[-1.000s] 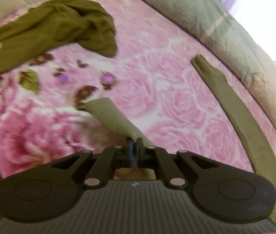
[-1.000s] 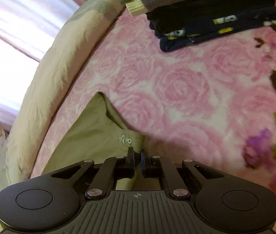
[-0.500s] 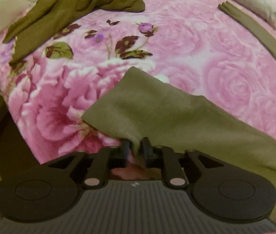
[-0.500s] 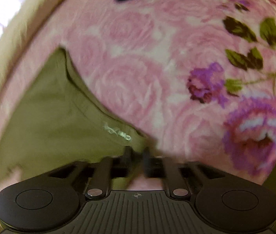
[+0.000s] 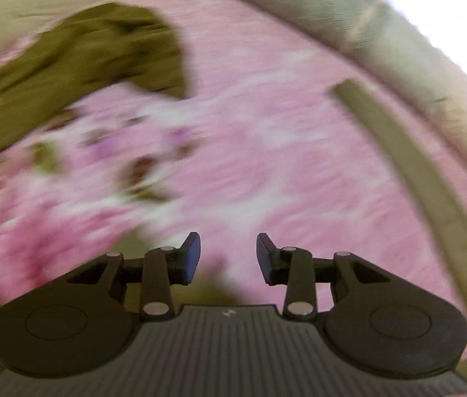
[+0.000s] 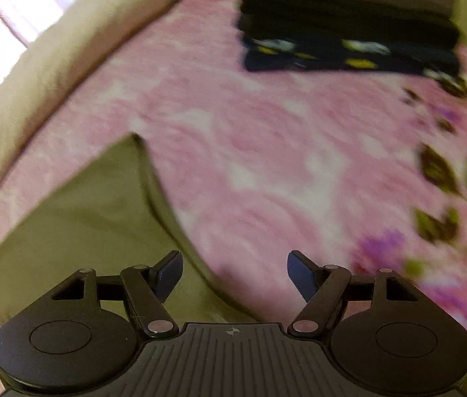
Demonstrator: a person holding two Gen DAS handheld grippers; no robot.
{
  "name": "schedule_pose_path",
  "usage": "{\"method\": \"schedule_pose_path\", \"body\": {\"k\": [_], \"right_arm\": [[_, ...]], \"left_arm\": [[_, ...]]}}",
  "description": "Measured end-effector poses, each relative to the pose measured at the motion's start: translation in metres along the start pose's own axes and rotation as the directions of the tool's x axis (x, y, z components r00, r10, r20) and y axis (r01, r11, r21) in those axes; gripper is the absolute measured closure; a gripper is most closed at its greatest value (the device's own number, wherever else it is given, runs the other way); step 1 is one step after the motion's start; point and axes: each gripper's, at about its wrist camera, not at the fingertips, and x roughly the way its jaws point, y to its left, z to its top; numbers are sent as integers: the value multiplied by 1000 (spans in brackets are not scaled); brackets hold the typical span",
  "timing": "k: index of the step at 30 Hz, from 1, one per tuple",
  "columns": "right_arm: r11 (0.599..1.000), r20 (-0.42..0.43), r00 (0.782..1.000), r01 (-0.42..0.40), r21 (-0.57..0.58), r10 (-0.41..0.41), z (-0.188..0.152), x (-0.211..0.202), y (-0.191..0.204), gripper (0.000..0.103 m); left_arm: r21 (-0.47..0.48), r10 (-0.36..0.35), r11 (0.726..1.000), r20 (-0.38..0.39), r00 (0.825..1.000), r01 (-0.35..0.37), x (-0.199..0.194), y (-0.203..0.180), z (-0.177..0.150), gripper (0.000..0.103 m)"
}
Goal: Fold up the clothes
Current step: 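Release the pant leg with the left gripper and smooth the pants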
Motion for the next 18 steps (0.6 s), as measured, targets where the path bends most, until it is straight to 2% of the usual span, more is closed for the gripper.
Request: {"method": "schedule_pose_path", "body": {"k": [3, 6, 11, 15, 18], "right_arm": [[999, 16, 999, -46, -23, 46, 18, 23, 22, 30], [995, 15, 995, -94, -27, 94, 37, 56, 36, 30], [991, 25, 991, -129, -45, 130, 66, 96, 57, 30], [988, 42, 990, -130, -82, 134, 81, 110, 64, 30], [978, 44, 991, -121, -170, 130, 89, 116, 73, 30]], "left_arm": [[-12, -105, 994, 13, 994, 105, 34, -42, 27, 69], [-8, -169, 986, 9, 986, 169, 70, -80, 53, 69], [-37, -211, 977, 8, 977, 211, 119, -127, 83, 68], [-77, -218, 973, 1, 976, 218, 140, -139, 94, 68], [-49, -229, 973, -23, 973, 227, 146, -147, 96, 68]]}}
